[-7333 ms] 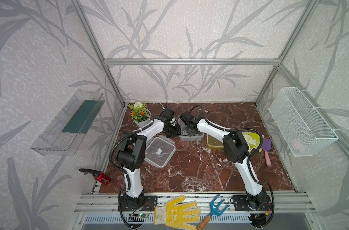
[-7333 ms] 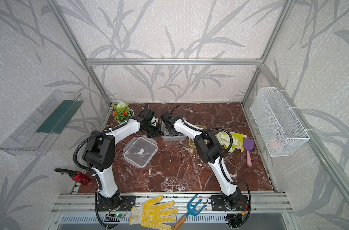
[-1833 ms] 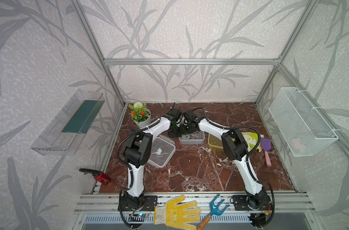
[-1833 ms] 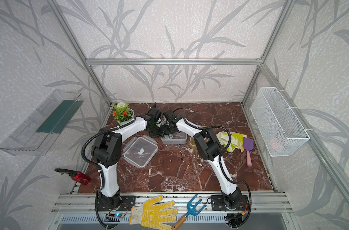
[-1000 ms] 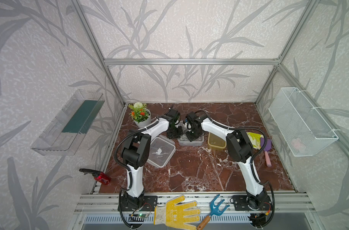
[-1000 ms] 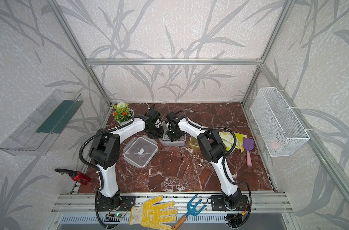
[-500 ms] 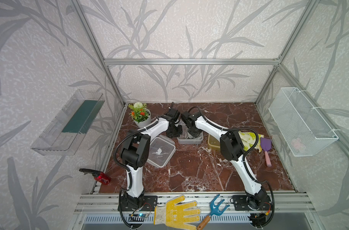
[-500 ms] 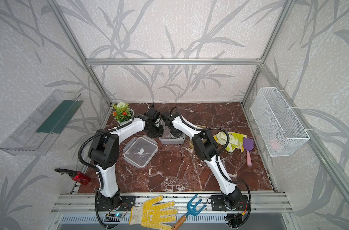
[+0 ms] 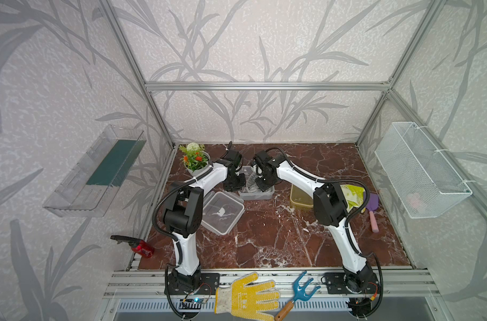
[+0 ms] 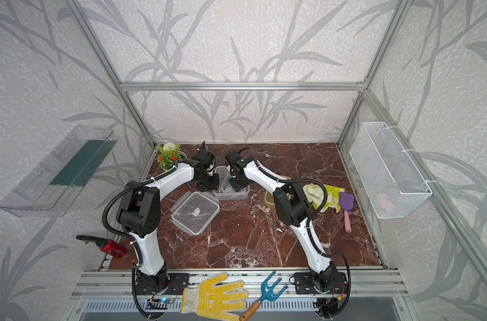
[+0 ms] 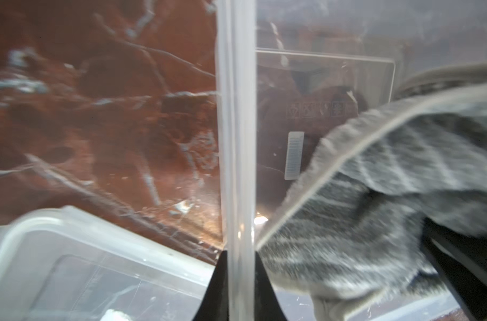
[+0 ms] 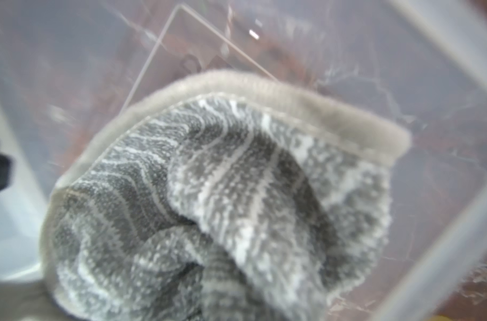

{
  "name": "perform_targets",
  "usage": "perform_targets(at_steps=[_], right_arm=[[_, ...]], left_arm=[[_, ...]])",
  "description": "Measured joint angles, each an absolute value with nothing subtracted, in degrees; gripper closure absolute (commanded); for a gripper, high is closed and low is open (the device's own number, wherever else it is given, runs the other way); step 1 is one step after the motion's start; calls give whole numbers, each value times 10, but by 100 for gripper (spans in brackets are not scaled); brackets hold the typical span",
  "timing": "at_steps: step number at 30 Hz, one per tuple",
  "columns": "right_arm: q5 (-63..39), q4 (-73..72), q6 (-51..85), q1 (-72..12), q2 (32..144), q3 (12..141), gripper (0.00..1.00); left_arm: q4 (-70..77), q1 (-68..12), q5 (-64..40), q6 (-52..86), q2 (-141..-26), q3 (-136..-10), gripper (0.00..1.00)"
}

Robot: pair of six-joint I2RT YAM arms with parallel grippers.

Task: Wipe the insides of the lunch boxes
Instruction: Wipe the dirt inside the lunch box.

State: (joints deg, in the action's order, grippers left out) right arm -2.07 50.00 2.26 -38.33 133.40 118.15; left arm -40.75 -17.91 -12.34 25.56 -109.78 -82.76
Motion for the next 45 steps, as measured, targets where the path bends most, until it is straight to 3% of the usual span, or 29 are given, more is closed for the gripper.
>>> perform_targets(at_steps=[7,11,14,21,25,32,36,45], right_arm=[[-81,464,60,-373,1275,1194,100],[-85,461,62,-371,1232,1202,100],[-83,455,62,-366,1187,1192,100],[-47,441,60,-324,1039,1098,100],[10,438,58,-291,939,1030,100],[88,431,54,-252,764,913,100],[67,431,52,-257,680,843,100],[48,427,118,-425,635,687,100]], left_arm=[[-412,-161,-115,250,-1096,-830,83],[-412,-158,-114,245,-1096,-832,76],[-412,-157,-115,241,-1096,-832,61],[-394,-156,-115,246,-1079,-822,16],[-375,-156,-106,248,-1031,-801,3],[-334,-157,-88,255,-956,-783,2],[-316,-163,-72,257,-926,-757,1],[-317,-167,-25,257,-849,-715,0]])
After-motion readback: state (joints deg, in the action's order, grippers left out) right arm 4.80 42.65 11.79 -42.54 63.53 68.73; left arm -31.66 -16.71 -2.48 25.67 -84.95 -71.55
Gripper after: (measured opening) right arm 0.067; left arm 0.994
